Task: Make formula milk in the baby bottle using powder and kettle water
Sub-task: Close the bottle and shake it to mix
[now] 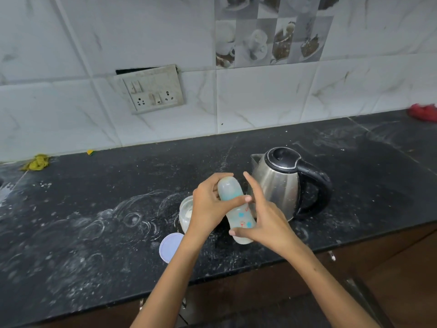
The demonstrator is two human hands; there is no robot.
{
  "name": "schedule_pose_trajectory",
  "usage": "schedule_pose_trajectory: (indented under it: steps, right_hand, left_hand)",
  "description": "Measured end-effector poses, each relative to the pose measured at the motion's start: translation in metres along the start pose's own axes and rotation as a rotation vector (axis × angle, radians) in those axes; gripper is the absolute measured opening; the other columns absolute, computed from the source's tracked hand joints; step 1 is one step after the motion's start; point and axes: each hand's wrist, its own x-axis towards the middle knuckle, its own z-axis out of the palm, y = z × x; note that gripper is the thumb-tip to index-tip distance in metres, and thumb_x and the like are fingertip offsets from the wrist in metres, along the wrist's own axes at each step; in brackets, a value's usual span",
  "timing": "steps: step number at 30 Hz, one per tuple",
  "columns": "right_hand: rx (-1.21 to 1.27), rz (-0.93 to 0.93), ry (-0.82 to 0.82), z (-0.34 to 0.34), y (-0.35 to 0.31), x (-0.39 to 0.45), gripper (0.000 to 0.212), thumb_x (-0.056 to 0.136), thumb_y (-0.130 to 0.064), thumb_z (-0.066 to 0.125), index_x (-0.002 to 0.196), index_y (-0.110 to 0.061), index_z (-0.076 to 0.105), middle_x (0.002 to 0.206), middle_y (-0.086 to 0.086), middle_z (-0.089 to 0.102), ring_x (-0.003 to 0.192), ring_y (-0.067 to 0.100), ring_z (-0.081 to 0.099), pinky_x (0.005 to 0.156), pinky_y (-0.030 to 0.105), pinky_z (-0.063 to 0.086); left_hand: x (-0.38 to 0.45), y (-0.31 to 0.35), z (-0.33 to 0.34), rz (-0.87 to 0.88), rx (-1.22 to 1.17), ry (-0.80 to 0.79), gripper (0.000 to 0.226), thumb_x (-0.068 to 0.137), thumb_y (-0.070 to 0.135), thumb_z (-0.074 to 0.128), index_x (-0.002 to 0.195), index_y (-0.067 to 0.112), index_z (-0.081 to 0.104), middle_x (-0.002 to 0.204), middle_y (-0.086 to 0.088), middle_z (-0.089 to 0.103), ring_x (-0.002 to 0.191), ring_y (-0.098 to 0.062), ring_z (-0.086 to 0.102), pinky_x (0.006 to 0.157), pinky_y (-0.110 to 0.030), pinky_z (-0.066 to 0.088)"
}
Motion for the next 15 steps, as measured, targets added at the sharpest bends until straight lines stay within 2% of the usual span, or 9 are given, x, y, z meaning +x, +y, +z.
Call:
schedule_pose_trajectory:
  steps: [2, 4, 5, 8, 10, 12, 15]
  right_hand:
    - [0.089, 0.055, 0.018, 0.002, -0.002, 0.001, 0.117, 0.048, -0.045, 0.090, 0.144, -0.042, 0.022, 0.109, -0.013, 0.066, 0.098, 0.007, 0.066, 0.086, 0.038, 0.056]
    - [0.310, 0.089, -0.020, 0.004, 0.001, 0.001, 0.095, 0.044, -0.039, 0.091, 0.127, -0.031, 0.046, 0.104, -0.007, 0.072, 0.099, 0.007, 0.069, 0.086, 0.040, 0.058]
    - [0.410, 0.101, -0.051, 0.003, 0.003, 0.001, 0.088, 0.044, -0.033, 0.092, 0.122, -0.028, 0.050, 0.103, -0.003, 0.073, 0.098, 0.009, 0.070, 0.085, 0.041, 0.059]
    - [0.617, 0.104, -0.160, -0.002, 0.007, 0.002, 0.093, 0.053, -0.019, 0.092, 0.131, -0.028, 0.042, 0.108, 0.004, 0.074, 0.101, 0.020, 0.072, 0.084, 0.039, 0.059]
    - [0.719, 0.082, -0.229, -0.007, 0.011, 0.001, 0.106, 0.066, -0.007, 0.086, 0.146, -0.036, 0.024, 0.120, -0.010, 0.070, 0.111, 0.023, 0.067, 0.089, 0.040, 0.057]
    - [0.794, 0.067, -0.255, -0.009, 0.016, -0.001, 0.113, 0.075, -0.005, 0.080, 0.149, -0.048, 0.005, 0.129, -0.020, 0.062, 0.121, 0.020, 0.061, 0.090, 0.037, 0.056]
    - [0.870, 0.096, -0.185, -0.013, 0.019, -0.006, 0.108, 0.075, -0.015, 0.079, 0.147, -0.055, 0.010, 0.136, -0.006, 0.057, 0.119, 0.020, 0.062, 0.071, 0.034, 0.059]
  left_hand:
    - [0.002, 0.000, 0.003, -0.018, -0.042, -0.015, 0.058, 0.062, 0.015, 0.090, 0.114, 0.019, 0.066, 0.101, 0.002, 0.072, 0.093, -0.012, 0.069, 0.080, -0.029, 0.058]
    - [0.006, 0.002, 0.002, -0.056, -0.152, -0.099, 0.060, 0.064, 0.007, 0.088, 0.118, 0.020, 0.065, 0.100, -0.004, 0.073, 0.093, -0.017, 0.070, 0.081, -0.035, 0.059]
    - [0.007, 0.003, 0.000, -0.073, -0.201, -0.147, 0.061, 0.065, 0.005, 0.086, 0.120, 0.020, 0.064, 0.101, -0.008, 0.073, 0.095, -0.021, 0.070, 0.082, -0.037, 0.059]
    - [0.009, 0.002, -0.009, -0.112, -0.325, -0.283, 0.062, 0.073, 0.001, 0.078, 0.129, 0.019, 0.058, 0.109, -0.017, 0.071, 0.104, -0.031, 0.067, 0.087, -0.044, 0.057]
    - [0.007, 0.001, -0.014, -0.117, -0.333, -0.362, 0.058, 0.083, 0.004, 0.069, 0.136, 0.020, 0.049, 0.112, -0.020, 0.069, 0.104, -0.034, 0.067, 0.089, -0.043, 0.056]
    - [0.002, -0.001, -0.016, -0.086, -0.261, -0.387, 0.052, 0.091, 0.010, 0.060, 0.140, 0.020, 0.043, 0.114, -0.016, 0.070, 0.106, -0.030, 0.067, 0.090, -0.036, 0.055]
    - [-0.009, -0.005, -0.017, -0.033, -0.151, -0.287, 0.046, 0.095, 0.013, 0.054, 0.140, 0.018, 0.044, 0.119, -0.008, 0.068, 0.109, -0.024, 0.066, 0.094, -0.037, 0.053]
